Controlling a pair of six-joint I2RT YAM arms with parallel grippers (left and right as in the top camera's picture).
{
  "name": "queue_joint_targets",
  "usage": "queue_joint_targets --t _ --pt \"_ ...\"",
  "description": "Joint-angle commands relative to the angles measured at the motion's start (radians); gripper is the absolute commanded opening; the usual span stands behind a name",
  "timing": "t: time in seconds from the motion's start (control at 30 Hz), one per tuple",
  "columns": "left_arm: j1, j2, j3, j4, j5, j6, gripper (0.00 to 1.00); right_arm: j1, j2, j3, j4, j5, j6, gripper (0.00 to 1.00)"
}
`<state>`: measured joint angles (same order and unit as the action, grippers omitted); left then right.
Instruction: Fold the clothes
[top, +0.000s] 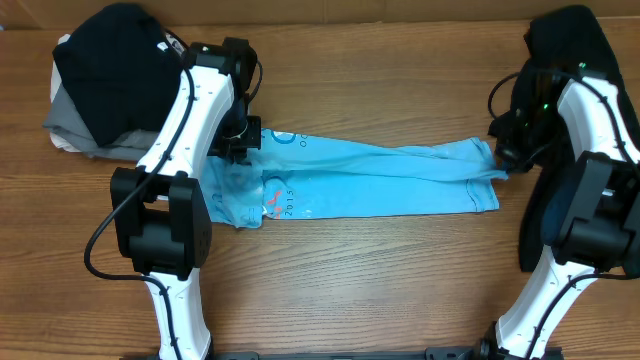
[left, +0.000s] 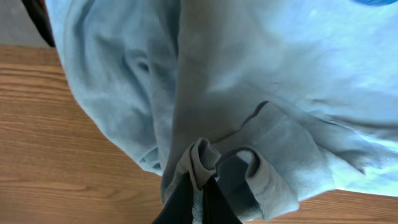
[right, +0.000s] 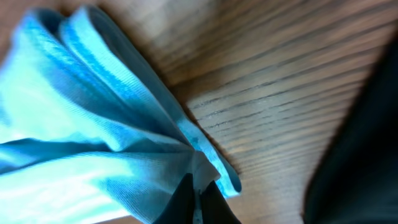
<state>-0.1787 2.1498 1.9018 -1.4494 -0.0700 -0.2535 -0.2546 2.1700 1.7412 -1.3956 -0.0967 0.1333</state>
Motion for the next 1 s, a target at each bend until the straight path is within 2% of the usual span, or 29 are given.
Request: queue_joint_targets --t 0.0,0.03,0.07,0.1,0.13,0.17,0.2,0.3,0.37,0.43,0.57,0.63,0.67,0.87,0.9,0.97 --pt "0.025 -0.017 -0.022 0.0 -0.046 -0.008 0.05 0.002 -0.016 -0.064 0.026 -0.011 -0.01 0.07" --pt "0.029 -0.017 -0.022 0.0 -0.046 -0.008 0.18 0.002 -0.016 -0.076 0.031 -0.011 -0.01 0.1" --pt "0.033 -0.017 -0.022 0.0 -0.045 -0.003 0.43 0.002 -0.016 -0.084 0.037 -0.011 -0.01 0.2" --pt "0.035 -0.017 -0.022 0.0 -0.045 0.001 0.55 0.002 -0.016 -0.087 0.042 -0.011 -0.01 0.26" --pt "0.037 -0.017 -0.022 0.0 -0.045 0.007 0.66 0.002 -0.015 -0.087 0.048 -0.012 -0.011 0.38" --pt "0.039 -0.017 -0.022 0.001 -0.046 0.007 0.72 0.002 -0.015 -0.087 0.057 -0.019 -0.019 0.5" --pt "0.041 -0.017 -0.021 0.004 -0.045 0.006 0.76 0.002 -0.016 -0.087 0.065 -0.04 -0.043 0.52" --pt "0.055 -0.017 -0.005 0.002 -0.036 0.005 0.77 0.013 -0.016 -0.092 0.089 -0.073 -0.068 0.61" --pt "0.068 -0.018 0.037 -0.017 0.0 0.002 0.77 0.027 -0.016 -0.101 0.119 -0.072 -0.079 0.73" --pt "0.08 -0.019 0.133 -0.052 0.048 0.003 0.77 0.047 -0.016 -0.116 0.163 -0.072 -0.079 0.77" --pt "0.083 -0.019 0.319 -0.111 0.103 0.003 0.78 0.09 -0.016 -0.135 0.192 -0.06 -0.083 0.78" --pt "0.082 -0.019 0.457 -0.143 0.128 0.003 0.79 0.127 -0.016 -0.161 0.213 -0.026 -0.082 0.77" --pt "0.082 -0.019 0.492 -0.154 0.132 0.003 0.79 0.14 -0.016 -0.172 0.218 -0.006 -0.082 0.72" --pt "0.082 -0.019 0.663 -0.22 0.135 0.003 0.79 0.167 -0.016 -0.261 0.271 0.029 -0.046 0.08" --pt "0.082 -0.019 0.676 -0.222 0.134 0.003 0.79 0.166 -0.016 -0.272 0.279 0.03 -0.031 0.04" --pt "0.082 -0.019 0.684 -0.222 0.134 0.003 0.79 0.158 -0.016 -0.287 0.288 0.035 -0.017 0.04"
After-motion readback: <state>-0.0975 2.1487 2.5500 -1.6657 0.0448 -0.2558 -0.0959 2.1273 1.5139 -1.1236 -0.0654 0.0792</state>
